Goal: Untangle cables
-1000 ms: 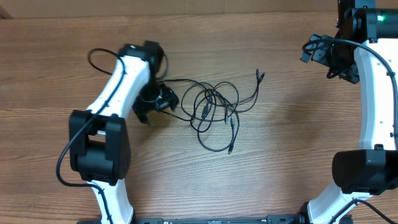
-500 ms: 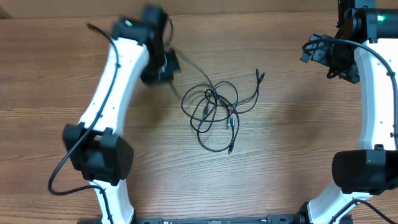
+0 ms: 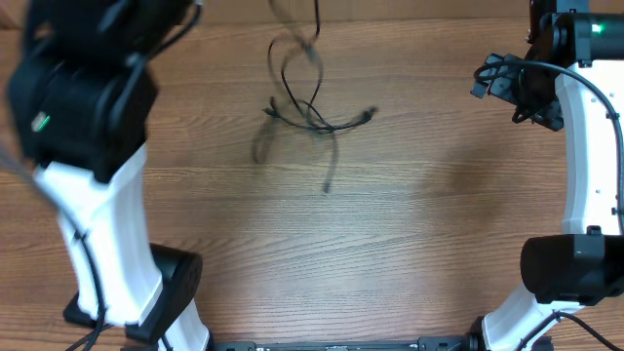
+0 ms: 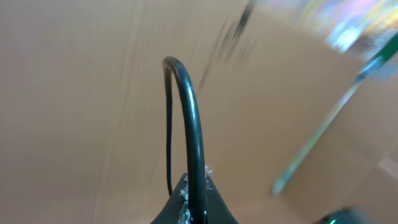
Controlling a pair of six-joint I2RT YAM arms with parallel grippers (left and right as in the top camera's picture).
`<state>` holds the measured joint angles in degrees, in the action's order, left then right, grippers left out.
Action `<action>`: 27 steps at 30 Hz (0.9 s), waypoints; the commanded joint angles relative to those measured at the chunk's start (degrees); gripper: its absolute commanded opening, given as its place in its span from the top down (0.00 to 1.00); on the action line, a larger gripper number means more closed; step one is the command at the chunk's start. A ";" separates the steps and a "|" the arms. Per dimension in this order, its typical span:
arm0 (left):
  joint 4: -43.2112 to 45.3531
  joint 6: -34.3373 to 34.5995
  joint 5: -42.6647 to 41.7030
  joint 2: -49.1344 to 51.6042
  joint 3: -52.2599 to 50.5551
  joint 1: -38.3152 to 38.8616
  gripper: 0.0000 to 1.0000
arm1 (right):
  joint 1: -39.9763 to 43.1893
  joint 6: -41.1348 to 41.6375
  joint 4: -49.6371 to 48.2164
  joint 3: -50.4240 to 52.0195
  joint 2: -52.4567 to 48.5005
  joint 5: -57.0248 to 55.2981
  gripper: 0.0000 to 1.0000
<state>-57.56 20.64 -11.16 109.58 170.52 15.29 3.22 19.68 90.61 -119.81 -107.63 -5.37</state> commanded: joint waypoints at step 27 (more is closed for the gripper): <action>-27.56 22.29 61.05 -1.25 -5.99 -12.44 0.96 | 0.00 0.48 -0.31 -0.15 0.11 -0.59 0.00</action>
<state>-82.52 33.47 45.39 108.99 166.15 6.59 3.22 19.70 90.61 -119.81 -107.63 -5.39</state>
